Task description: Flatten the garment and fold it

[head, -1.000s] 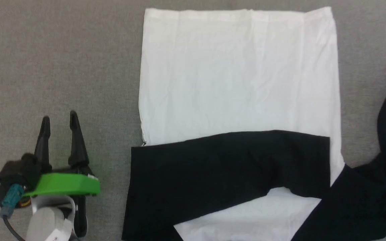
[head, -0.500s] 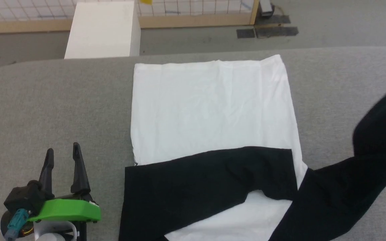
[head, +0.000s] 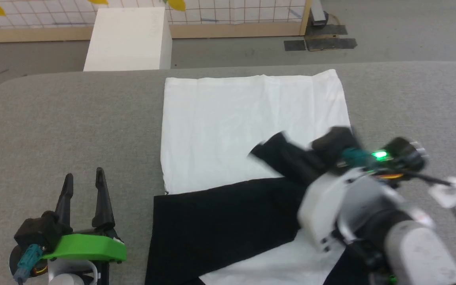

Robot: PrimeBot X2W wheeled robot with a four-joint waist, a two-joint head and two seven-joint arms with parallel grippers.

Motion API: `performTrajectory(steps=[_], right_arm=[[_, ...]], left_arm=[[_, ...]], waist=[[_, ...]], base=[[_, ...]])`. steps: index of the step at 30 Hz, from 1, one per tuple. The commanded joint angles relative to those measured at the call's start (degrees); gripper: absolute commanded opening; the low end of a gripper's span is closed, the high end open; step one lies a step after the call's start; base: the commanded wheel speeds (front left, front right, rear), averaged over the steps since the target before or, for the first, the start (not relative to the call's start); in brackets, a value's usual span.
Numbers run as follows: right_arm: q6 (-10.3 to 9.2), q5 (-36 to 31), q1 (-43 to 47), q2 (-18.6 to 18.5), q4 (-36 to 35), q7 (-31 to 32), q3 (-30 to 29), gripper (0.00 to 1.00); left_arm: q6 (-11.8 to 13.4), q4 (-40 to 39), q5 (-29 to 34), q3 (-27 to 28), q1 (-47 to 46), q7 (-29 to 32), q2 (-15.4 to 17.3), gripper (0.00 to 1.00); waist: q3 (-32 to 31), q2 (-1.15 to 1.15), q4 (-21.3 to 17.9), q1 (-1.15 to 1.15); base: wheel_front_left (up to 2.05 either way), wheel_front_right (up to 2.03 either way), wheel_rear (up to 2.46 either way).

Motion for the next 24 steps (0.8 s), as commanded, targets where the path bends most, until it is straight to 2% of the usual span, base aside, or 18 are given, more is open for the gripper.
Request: performTrajectory(steps=[1,9,13,18,19,20,21,24], right_arm=[[-0.09,0.7,-1.3,0.4,2.6,-1.0,3.0,0.00],[-0.09,3.3,-2.8,3.2,19.3,-4.9,16.5,0.00],[-0.09,4.4,-3.4,3.6,25.9,-5.5,19.7,0.00],[-0.09,7.4,-4.1,3.7,30.8,-5.9,22.4,0.00],[-0.09,8.2,-4.3,3.7,31.1,-6.1,22.8,0.22],[-0.09,8.8,-4.5,3.7,31.0,-6.6,22.9,0.78],[-0.09,9.6,-4.5,3.8,30.8,-7.4,22.5,1.00],[-0.09,11.4,-4.1,4.2,28.3,-11.5,19.3,1.00]], left_arm=[[-0.3,0.2,0.3,-0.2,-0.8,-0.3,0.0,1.00],[-0.7,1.3,-0.2,-1.2,-1.9,-0.3,-0.3,1.00],[-0.8,1.7,-0.4,-1.1,-2.4,-0.3,-0.4,1.00],[-1.0,2.0,-0.3,-0.6,-2.4,-0.3,-0.5,1.00],[-1.0,1.9,-0.3,-0.5,-2.3,-0.3,-0.5,1.00],[-1.0,1.9,-0.3,-0.5,-2.2,-0.3,-0.5,1.00],[-1.0,2.0,-0.2,-0.5,-2.2,-0.3,-0.5,1.00],[-1.2,2.3,0.1,-0.8,-2.3,-0.3,-0.4,1.00]], waist=[[1.0,0.00,1.7,0.00],[2.5,0.00,5.4,0.00],[3.1,0.00,6.3,0.00],[3.2,0.00,6.4,0.00],[3.2,0.00,6.2,0.00],[3.1,0.00,6.0,0.00],[2.9,0.00,5.7,0.00],[2.4,0.00,4.8,0.00]], base=[[0.00,0.00,0.00],[0.00,0.00,0.00],[0.00,0.00,0.00],[0.00,0.00,0.00],[0.00,0.00,0.00],[0.00,0.00,0.00],[0.00,0.00,0.00],[0.00,0.00,0.00]])
